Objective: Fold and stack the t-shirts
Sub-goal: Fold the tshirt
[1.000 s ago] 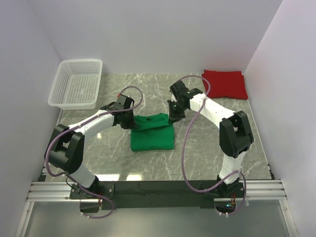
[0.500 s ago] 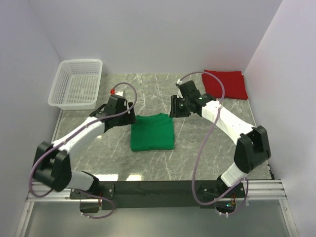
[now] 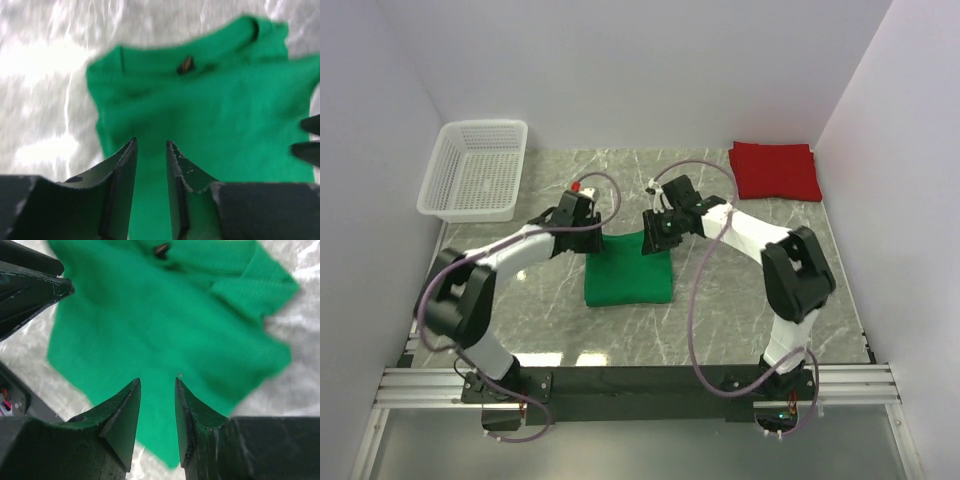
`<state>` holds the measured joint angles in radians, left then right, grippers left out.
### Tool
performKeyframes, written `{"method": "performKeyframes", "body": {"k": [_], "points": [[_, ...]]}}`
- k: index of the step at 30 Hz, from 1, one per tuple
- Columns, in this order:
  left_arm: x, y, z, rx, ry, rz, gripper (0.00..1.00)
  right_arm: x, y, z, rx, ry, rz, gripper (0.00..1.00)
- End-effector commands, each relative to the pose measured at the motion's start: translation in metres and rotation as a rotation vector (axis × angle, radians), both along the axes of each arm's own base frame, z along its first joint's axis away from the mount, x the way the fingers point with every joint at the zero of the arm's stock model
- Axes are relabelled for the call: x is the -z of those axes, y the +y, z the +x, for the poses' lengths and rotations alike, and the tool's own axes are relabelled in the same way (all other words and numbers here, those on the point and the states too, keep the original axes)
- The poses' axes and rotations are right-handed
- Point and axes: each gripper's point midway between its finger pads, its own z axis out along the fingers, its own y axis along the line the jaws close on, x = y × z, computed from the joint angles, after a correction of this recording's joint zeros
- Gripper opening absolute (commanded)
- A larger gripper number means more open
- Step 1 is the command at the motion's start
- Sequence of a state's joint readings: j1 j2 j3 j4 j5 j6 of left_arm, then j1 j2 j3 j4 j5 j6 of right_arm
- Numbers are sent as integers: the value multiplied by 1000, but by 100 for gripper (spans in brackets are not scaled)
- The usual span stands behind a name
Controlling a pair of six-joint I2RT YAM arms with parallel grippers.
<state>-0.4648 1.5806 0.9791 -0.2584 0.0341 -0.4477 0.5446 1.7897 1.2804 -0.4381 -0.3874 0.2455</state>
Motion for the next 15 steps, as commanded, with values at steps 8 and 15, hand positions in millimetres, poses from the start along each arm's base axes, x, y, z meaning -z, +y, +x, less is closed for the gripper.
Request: {"method": "performKeyframes", "body": {"k": [8,15], "points": [[37,-20,78,-18,62,-79,32,29,0,77,91,41,183,40],[56,-10,74,-67,135,-130,33,37,-19,94,197,129,342,40]]}}
